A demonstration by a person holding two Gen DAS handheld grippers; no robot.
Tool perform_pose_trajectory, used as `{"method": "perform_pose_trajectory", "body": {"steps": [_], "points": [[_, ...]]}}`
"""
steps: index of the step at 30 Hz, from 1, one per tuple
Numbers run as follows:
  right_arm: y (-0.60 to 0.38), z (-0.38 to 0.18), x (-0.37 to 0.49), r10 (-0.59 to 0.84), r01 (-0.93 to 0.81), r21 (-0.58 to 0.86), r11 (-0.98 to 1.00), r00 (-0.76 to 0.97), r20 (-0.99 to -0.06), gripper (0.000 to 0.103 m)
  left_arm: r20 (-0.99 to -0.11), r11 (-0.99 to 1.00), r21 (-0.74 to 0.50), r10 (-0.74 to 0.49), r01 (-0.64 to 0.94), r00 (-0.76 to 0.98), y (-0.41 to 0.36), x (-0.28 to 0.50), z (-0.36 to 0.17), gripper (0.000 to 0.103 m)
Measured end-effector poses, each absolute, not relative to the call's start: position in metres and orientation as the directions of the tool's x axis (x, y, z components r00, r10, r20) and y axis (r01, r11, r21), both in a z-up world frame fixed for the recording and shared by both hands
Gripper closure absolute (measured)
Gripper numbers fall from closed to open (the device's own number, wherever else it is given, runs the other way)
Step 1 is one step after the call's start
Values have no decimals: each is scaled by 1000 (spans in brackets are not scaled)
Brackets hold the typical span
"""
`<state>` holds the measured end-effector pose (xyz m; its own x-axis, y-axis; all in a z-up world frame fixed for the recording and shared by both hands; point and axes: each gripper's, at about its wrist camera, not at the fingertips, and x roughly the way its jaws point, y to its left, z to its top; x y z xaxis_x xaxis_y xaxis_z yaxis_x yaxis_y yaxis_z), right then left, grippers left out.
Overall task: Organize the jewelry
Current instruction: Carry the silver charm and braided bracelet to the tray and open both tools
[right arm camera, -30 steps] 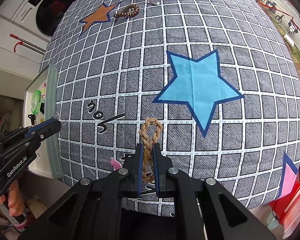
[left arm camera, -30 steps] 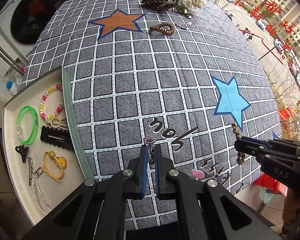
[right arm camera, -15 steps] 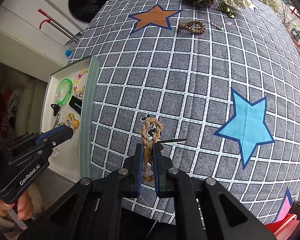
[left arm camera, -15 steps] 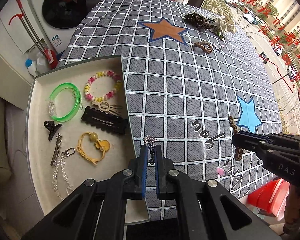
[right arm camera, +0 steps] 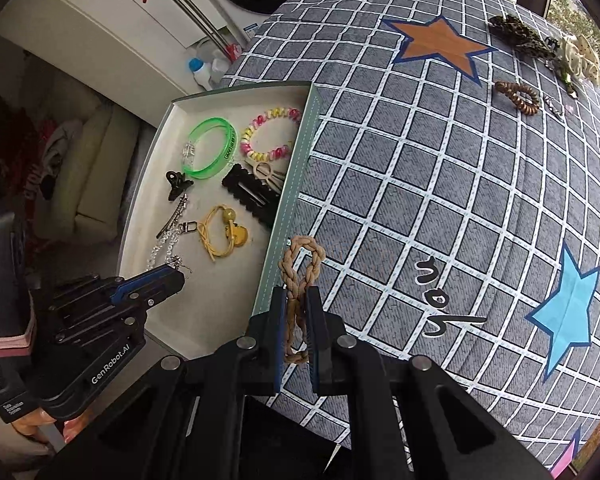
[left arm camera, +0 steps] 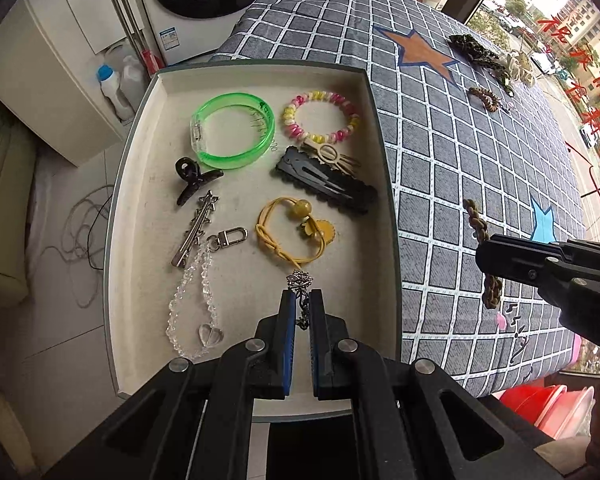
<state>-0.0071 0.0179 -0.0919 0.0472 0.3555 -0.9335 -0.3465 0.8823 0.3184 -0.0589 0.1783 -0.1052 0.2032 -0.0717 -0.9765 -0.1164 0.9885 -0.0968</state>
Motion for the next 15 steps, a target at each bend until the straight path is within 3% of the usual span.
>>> {"method": "perform_pose_trajectory", "body": {"steps": [15], "points": [[81,-123,-15,356,-440,351,827,-75,-932,93,-985,980,-86,-55,-181,166,198,-67,-137,90]]}}
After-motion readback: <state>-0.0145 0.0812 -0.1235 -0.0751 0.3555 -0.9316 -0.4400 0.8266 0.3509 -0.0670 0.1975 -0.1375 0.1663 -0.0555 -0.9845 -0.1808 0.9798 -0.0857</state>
